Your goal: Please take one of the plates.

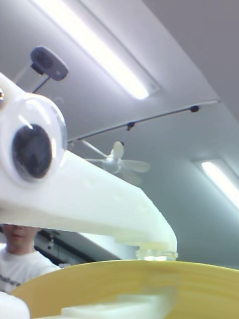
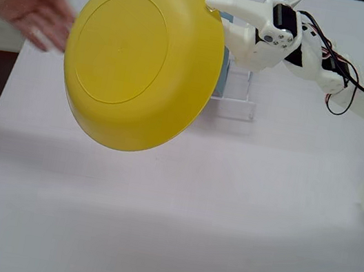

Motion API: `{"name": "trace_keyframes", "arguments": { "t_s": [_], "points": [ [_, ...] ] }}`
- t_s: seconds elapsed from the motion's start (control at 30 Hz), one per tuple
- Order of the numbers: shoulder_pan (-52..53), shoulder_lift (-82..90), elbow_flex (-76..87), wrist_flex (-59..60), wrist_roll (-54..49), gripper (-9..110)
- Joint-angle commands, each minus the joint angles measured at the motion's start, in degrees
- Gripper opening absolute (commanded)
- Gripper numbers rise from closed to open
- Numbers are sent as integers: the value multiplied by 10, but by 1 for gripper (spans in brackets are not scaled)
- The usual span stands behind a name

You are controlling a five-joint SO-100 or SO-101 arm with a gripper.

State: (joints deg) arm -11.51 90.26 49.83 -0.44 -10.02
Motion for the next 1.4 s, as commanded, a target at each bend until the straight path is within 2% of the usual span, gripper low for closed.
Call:
{"name": "trace_keyframes", "arguments": {
  "t_s": [0.0,0.77,0.9,1.0,1.1,1.37],
  "points": [
    [-8,10,-11,-18,-2,0],
    [-13,10,-12,-18,0,0],
    [-13,10,-12,-18,11,13],
    [-13,10,-12,-18,7,31],
    [-13,10,-12,-18,5,42],
    [-13,10,-12,-18,7,44]
  ]
}}
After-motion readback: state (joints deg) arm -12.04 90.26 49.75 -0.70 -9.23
